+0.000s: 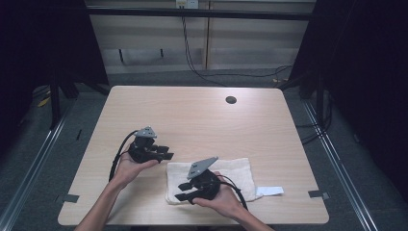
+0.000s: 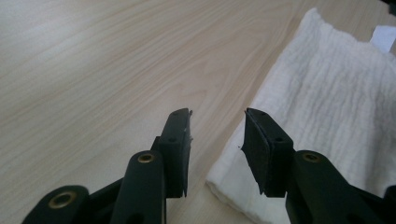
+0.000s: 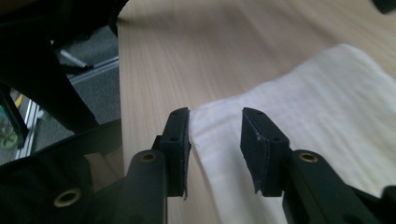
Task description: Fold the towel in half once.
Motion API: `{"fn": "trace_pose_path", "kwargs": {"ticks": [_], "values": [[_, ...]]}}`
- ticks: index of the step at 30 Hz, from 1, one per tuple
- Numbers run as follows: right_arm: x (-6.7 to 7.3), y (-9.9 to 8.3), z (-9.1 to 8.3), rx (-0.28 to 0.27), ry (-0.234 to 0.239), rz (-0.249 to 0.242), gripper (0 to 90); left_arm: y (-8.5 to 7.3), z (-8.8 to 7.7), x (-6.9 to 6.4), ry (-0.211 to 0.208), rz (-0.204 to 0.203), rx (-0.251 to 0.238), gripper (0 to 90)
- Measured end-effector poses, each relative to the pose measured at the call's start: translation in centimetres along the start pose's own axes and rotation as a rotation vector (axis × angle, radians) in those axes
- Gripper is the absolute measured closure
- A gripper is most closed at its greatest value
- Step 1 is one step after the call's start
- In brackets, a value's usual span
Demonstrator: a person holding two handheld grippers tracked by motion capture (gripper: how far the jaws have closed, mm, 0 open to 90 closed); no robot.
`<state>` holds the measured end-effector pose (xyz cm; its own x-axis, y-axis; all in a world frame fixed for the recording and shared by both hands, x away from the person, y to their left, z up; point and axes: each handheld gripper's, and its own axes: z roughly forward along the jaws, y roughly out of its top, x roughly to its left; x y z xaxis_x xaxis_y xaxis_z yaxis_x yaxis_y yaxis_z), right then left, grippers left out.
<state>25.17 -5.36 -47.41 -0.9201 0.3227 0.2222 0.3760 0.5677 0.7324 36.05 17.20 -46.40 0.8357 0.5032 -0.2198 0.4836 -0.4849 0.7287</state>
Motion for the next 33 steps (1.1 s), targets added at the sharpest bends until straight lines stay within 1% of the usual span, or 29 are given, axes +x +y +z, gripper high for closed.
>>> {"fn": "trace_pose_path", "kwargs": {"ticks": [1, 3, 7, 9, 12, 15, 17, 18, 20, 22, 24, 26, 28, 30, 32, 33], "values": [[0.1, 0.1, 0.5, 0.005, 0.014, -0.006, 65.7, -0.1, 0.0, 0.0, 0.006, 0.0, 0.006, 60.7], [0.2, 0.4, 1.4, 0.003, 0.02, -0.008, 67.2, -0.3, 0.1, 0.1, 0.008, -0.004, 0.008, 60.2], [0.3, 0.3, 2.6, 0.019, 0.012, -0.021, 68.0, -0.3, 0.3, 0.2, 0.007, -0.004, 0.022, 59.4], [0.4, 0.0, 3.0, 0.02, 0.02, -0.02, 67.1, -0.4, 0.4, 0.2, -0.002, -0.013, 0.02, 59.1], [0.7, -0.4, 3.6, 0.045, 0.018, -0.031, 63.9, -0.5, 0.7, 0.2, 0.003, -0.013, 0.04, 59.2], [1.0, -0.7, 3.7, 0.037, -0.002, -0.054, 64.2, -0.6, 0.9, 0.2, 0.002, -0.01, 0.043, 58.8], [1.3, -0.9, 3.7, 0.028, -0.024, -0.082, 64.4, -0.6, 0.8, 0.2, 0.017, -0.011, 0.045, 58.6], [1.4, -1.0, 3.8, 0.023, -0.035, -0.083, 65.9, -0.7, 0.7, 0.3, 0.016, -0.015, 0.042, 58.4], [1.6, -1.1, 3.8, 0.014, -0.062, -0.126, 70.8, -0.9, 0.6, 0.4, 0.023, -0.02, 0.048, 58.4], [1.4, -1.2, 3.7, 0.007, -0.07, -0.126, 76.1, -1.3, 0.5, 0.5, 0.023, -0.015, 0.063, 58.2], [1.3, -1.2, 3.7, 0.003, -0.071, -0.113, 79.4, -1.9, 0.4, 0.6, 0.027, -0.02, 0.073, 58.1], [1.2, -1.3, 3.7, 0.0, -0.075, -0.111, 82.5, -2.1, 0.5, 0.7, 0.027, -0.021, 0.097, 58.1], [1.0, -1.3, 3.7, -0.002, -0.066, -0.093, 83.8, -2.2, 0.9, 0.8, 0.012, -0.018, 0.092, 58.1], [0.9, -1.3, 3.7, -0.006, -0.063, -0.082, 84.3, -2.1, 1.1, 0.6, -0.005, -0.005, 0.106, 60.1], [0.9, -1.2, 3.7, 0.002, -0.063, -0.081, 84.4, -2.0, 1.4, 0.4, -0.017, 0.008, 0.115, 61.3], [0.9, -1.1, 3.7, 0.01, -0.059, -0.091, 84.4, -2.0, 1.6, 0.4, -0.025, 0.009, 0.112, 61.7]]}}
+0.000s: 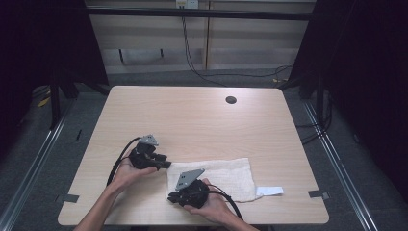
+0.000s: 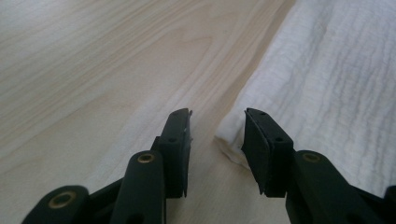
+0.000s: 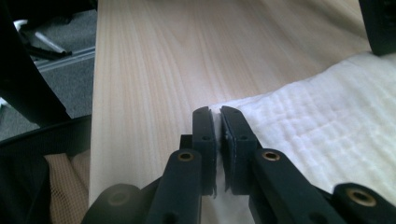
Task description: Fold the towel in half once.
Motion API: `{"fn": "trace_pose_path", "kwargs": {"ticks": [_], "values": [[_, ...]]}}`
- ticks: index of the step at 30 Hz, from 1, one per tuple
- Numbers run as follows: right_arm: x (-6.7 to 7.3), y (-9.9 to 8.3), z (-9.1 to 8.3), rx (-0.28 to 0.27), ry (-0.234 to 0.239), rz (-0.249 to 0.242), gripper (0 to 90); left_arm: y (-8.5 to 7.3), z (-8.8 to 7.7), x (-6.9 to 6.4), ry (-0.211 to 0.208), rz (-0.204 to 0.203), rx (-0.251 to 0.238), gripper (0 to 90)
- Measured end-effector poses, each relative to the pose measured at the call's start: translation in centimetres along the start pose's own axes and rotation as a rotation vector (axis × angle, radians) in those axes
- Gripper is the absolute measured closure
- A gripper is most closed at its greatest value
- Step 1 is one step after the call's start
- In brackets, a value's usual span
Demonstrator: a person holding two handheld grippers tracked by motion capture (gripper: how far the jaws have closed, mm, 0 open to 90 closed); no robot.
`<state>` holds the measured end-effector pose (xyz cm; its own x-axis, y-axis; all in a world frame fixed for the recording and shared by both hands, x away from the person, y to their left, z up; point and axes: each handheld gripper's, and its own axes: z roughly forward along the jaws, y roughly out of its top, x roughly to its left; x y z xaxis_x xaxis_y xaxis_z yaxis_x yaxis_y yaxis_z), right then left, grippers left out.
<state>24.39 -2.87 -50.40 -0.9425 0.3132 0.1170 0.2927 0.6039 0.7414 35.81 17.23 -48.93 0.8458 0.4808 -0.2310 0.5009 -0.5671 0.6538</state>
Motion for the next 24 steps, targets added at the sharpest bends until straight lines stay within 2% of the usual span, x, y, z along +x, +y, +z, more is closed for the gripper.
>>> {"fn": "trace_pose_path", "kwargs": {"ticks": [5, 6, 10, 13, 16, 19, 20, 24], "values": [[-0.3, 0.1, 0.0, 0.008, 0.018, 0.003, 84.6, 0.2, 0.7, -0.3, -0.008, 0.01, 0.023, 60.6], [-0.3, 0.1, 0.0, 0.01, 0.017, 0.003, 84.6, 0.2, 0.8, -0.3, -0.002, 0.023, 0.033, 60.6], [-0.3, 0.2, 0.0, 0.011, 0.022, 0.015, 84.7, 0.3, 1.1, -0.7, -0.018, 0.029, 0.03, 61.1], [-0.4, 0.2, 0.0, 0.014, 0.025, 0.028, 85.4, 0.3, 1.1, -1.0, -0.015, 0.058, 0.041, 65.9], [-0.4, 0.2, 0.0, 0.013, 0.026, 0.049, 85.7, 0.1, 1.3, -1.2, -0.043, 0.066, 0.039, 80.7], [-0.5, 0.3, -0.1, 0.005, 0.037, 0.059, 85.9, 0.1, 1.3, -1.0, -0.079, 0.026, 0.027, 84.8], [-0.5, 0.3, -0.2, 0.002, 0.037, 0.058, 85.9, 0.0, 1.3, -0.8, -0.091, 0.016, 0.009, 85.2], [-0.5, 0.6, -0.7, -0.02, 0.043, 0.074, 85.9, 0.1, 0.8, -0.6, -0.095, -0.011, -0.022, 85.5]]}}
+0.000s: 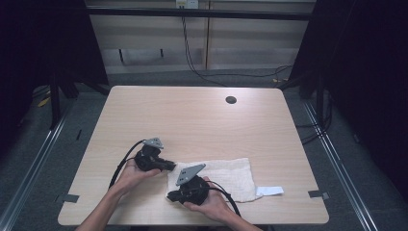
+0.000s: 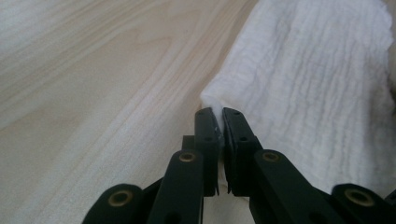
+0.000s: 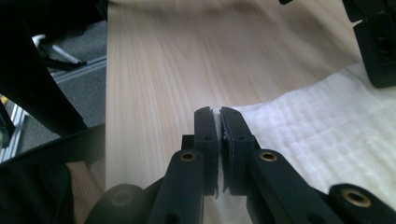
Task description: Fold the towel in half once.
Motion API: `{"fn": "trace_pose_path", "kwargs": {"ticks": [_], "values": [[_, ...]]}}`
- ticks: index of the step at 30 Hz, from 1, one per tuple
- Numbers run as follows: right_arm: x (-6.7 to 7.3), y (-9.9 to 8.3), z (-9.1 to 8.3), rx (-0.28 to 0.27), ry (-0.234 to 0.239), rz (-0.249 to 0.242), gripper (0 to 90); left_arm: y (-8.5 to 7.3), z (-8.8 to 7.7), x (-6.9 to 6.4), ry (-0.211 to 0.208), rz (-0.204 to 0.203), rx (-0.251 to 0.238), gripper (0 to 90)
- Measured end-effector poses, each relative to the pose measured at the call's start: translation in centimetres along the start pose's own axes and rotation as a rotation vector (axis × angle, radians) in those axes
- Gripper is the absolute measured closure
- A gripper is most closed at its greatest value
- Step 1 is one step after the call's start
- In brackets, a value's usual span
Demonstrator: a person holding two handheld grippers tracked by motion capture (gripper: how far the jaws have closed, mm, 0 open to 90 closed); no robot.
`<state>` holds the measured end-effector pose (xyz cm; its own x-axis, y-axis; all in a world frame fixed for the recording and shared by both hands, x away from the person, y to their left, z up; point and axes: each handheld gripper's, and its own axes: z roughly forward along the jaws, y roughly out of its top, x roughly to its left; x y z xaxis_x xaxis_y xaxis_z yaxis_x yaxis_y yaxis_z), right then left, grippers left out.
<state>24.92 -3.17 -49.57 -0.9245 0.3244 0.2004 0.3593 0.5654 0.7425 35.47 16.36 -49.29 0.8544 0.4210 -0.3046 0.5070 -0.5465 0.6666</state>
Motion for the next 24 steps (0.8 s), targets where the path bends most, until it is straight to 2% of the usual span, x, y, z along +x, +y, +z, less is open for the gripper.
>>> {"fn": "trace_pose_path", "kwargs": {"ticks": [1, 2, 9, 15, 24], "values": [[0.0, 0.1, -0.1, -0.008, 0.006, 0.004, 85.9, 0.1, -0.2, 0.0, 0.006, 0.007, 0.005, 85.5], [0.0, 0.1, -0.3, -0.011, 0.002, 0.006, 85.9, 0.0, -0.3, 0.1, -0.01, 0.0, -0.012, 85.5], [-0.4, 0.9, -1.1, -0.058, 0.026, 0.027, 85.9, 0.2, -1.2, 0.4, -0.007, -0.01, -0.039, 85.6], [-0.5, 1.1, -1.5, -0.082, 0.031, 0.039, 85.9, 0.6, -2.2, 0.4, -0.017, -0.019, -0.086, 85.6], [0.1, 1.9, -2.3, -0.122, 0.027, 0.029, 85.9, 0.9, -3.2, 0.2, -0.015, -0.021, -0.094, 85.6]]}}
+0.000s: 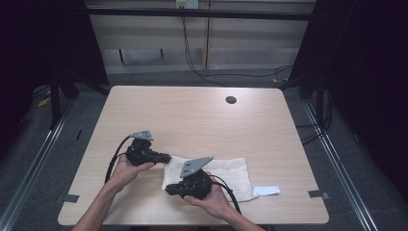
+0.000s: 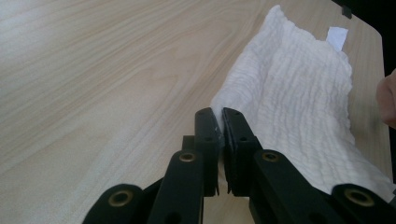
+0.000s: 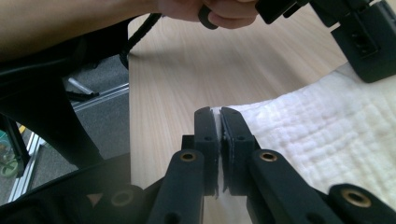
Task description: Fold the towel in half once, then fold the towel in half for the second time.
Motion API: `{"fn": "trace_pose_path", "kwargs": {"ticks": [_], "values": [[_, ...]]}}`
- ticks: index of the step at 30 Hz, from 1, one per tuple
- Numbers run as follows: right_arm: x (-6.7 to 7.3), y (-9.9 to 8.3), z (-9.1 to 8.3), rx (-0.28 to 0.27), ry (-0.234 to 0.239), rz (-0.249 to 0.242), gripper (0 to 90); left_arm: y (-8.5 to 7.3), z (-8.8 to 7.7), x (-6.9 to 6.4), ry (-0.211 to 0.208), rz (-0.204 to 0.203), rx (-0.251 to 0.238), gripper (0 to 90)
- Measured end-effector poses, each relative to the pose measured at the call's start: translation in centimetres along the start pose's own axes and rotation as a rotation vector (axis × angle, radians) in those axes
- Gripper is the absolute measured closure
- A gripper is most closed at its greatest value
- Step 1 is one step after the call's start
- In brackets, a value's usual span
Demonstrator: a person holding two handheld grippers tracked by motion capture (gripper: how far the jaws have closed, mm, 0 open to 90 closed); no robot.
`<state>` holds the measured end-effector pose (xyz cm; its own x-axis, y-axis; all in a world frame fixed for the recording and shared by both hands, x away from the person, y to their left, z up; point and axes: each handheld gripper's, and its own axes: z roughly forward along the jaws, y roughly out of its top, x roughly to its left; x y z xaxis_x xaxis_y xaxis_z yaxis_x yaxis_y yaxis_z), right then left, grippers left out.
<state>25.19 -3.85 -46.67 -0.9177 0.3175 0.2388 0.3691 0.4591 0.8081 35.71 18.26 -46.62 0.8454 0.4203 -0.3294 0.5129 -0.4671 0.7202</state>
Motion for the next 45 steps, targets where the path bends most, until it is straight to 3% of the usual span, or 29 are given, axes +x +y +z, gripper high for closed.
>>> {"fn": "trace_pose_path", "kwargs": {"ticks": [18, 22, 28, 45], "values": [[0.8, 1.2, -0.9, -0.04, -0.001, -0.022, 85.9, 0.2, -1.4, -0.7, 0.019, -0.004, -0.02, 85.7], [1.1, 1.5, -1.3, -0.051, -0.003, -0.026, 85.9, 0.4, -2.1, -0.9, 0.021, -0.01, -0.048, 85.7], [1.2, 1.6, -2.0, -0.061, -0.014, -0.019, 85.9, 0.7, -2.6, -0.9, 0.025, 0.01, -0.039, 85.7], [1.6, 3.5, -1.1, -0.094, 0.003, -0.037, 85.9, 0.5, -4.6, -0.4, 0.062, -0.029, -0.045, 85.7]]}}
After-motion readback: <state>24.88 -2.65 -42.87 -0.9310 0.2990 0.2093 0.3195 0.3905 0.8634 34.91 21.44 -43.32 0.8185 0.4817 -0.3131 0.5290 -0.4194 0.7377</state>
